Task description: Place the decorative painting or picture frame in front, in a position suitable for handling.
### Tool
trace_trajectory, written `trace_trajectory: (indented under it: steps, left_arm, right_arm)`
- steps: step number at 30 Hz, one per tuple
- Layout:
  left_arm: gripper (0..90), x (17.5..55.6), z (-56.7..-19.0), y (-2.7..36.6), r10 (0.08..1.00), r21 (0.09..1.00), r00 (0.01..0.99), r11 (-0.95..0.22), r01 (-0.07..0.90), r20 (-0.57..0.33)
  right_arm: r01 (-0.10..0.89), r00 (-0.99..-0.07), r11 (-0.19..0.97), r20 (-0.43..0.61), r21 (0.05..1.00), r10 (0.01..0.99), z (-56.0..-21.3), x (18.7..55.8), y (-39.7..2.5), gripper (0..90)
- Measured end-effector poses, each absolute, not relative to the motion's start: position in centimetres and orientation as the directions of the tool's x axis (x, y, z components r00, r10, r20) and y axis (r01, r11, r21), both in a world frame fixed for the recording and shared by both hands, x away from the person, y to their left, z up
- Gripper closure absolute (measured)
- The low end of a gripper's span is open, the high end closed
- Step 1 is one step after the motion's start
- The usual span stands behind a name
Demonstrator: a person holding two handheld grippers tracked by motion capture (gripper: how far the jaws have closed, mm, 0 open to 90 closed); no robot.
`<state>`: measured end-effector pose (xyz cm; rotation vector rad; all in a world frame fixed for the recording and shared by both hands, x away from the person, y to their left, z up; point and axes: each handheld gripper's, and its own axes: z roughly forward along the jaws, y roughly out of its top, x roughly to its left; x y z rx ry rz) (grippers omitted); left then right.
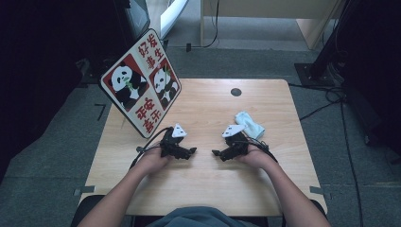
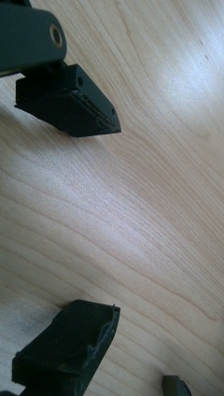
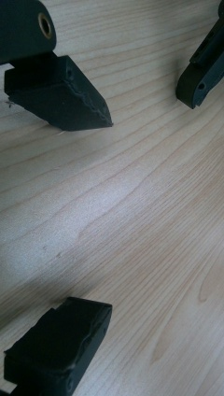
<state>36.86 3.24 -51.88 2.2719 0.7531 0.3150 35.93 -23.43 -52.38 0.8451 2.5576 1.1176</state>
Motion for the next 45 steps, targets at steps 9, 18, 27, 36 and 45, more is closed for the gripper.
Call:
trace_trajectory:
  steps: [9,18,27,36,45]
  left_arm:
    - [10.2,36.85,-51.89,3.22,0.606,0.697,0.795,-0.573,0.431,0.007]
    - [10.1,36.83,-51.9,3.21,0.608,0.697,0.794,-0.572,0.432,0.007]
    - [9.9,36.81,-51.9,3.17,0.611,0.697,0.792,-0.571,0.434,0.007]
    - [9.4,36.78,-51.91,3.09,0.615,0.697,0.789,-0.568,0.437,0.007]
    - [9.2,36.83,-51.9,3.14,0.601,0.696,0.799,-0.577,0.427,0.008]
  right_arm:
    - [0.414,-0.81,0.546,0.022,0.728,0.586,-52.38,35.95,-23.42,9.7]
    - [0.415,-0.81,0.545,0.022,0.729,0.586,-52.38,35.94,-23.42,9.7]
    - [0.414,-0.81,0.545,0.022,0.729,0.586,-52.38,35.94,-23.42,9.7]
    - [0.414,-0.81,0.544,0.022,0.73,0.586,-52.39,35.95,-23.41,9.7]
    - [0.415,-0.809,0.544,0.023,0.729,0.587,-52.39,35.94,-23.41,9.7]
